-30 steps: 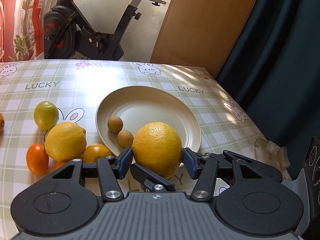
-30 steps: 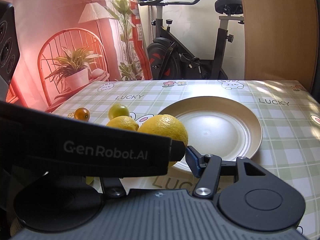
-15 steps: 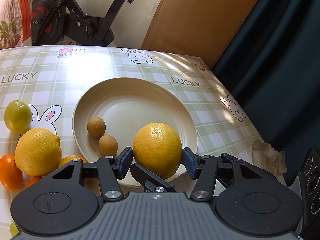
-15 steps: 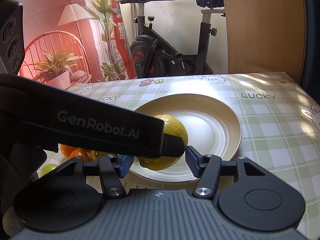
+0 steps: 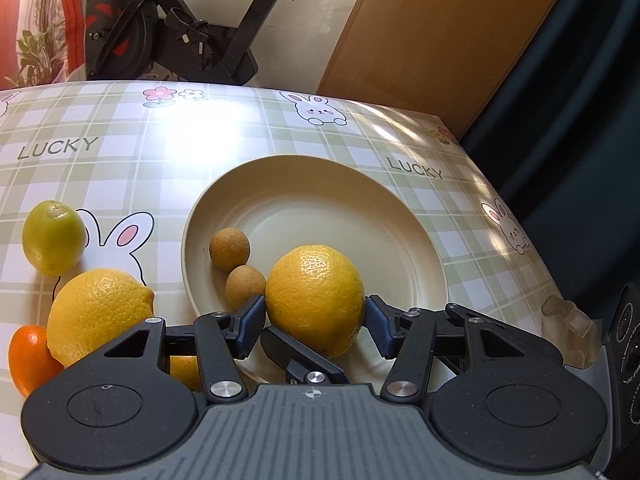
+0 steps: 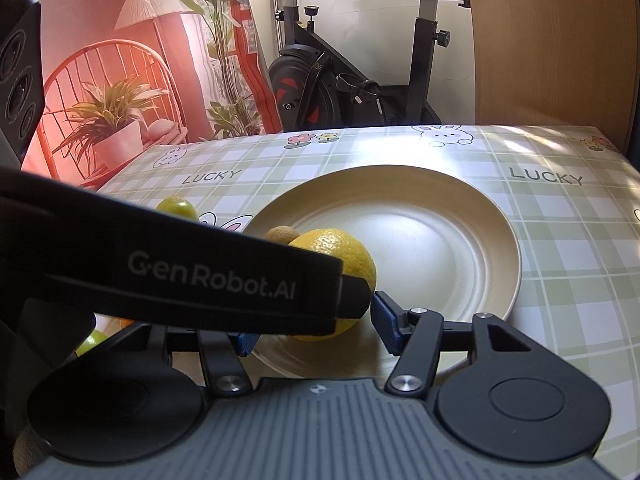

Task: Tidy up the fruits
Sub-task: 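Carry the orange onto the white plate and open the left tool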

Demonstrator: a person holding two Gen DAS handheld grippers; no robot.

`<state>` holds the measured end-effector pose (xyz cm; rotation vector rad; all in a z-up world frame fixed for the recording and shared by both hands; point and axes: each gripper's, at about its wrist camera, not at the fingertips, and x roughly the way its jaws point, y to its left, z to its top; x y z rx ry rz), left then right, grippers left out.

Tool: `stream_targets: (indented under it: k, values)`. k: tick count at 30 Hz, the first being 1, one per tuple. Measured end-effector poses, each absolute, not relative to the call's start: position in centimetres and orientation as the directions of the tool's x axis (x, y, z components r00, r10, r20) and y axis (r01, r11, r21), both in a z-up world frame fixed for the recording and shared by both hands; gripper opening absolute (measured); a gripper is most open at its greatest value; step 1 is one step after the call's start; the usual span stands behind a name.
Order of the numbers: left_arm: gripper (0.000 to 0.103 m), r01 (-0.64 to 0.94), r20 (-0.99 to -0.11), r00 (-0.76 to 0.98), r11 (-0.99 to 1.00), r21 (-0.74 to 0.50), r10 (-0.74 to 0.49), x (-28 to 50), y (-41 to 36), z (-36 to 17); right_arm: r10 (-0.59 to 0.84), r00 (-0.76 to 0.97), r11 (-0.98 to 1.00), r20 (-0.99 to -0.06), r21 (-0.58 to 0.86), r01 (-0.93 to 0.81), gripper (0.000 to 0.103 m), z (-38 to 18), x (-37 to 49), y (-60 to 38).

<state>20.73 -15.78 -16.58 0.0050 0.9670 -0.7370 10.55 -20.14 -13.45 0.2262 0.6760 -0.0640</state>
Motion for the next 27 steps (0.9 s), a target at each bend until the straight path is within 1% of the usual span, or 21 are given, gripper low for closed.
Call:
stream_targets:
  k: [8, 15, 23, 27]
  values:
    - [0.058, 0.555, -0.746, 0.398, 0.788, -0.268, -0.534, 22.0, -16.0, -16.3, 0.037, 0.778, 0.974, -0.627, 0.196, 0.112, 0.059, -13.6, 12.9, -20.3]
    - [0.058, 0.556, -0.750, 0.409, 0.794, -0.248, -0.520, 21.9, -16.2, -16.1, 0.034, 0.766, 0.975, -0.642, 0.189, 0.115, 0.059, -13.6, 13.5, -20.1]
    - [0.059, 0.548, -0.735, 0.453, 0.808, -0.216, -0.504, 20.9, -15.2, -14.8, 0.031, 0.745, 0.974, -0.666, 0.189, 0.128, 0.065, -13.5, 13.2, -20.0]
    - [0.059, 0.541, -0.723, 0.476, 0.815, -0.206, -0.500, 20.3, -14.4, -14.0, 0.021, 0.750, 0.973, -0.661, 0.186, 0.137, 0.067, -12.9, 12.4, -19.9]
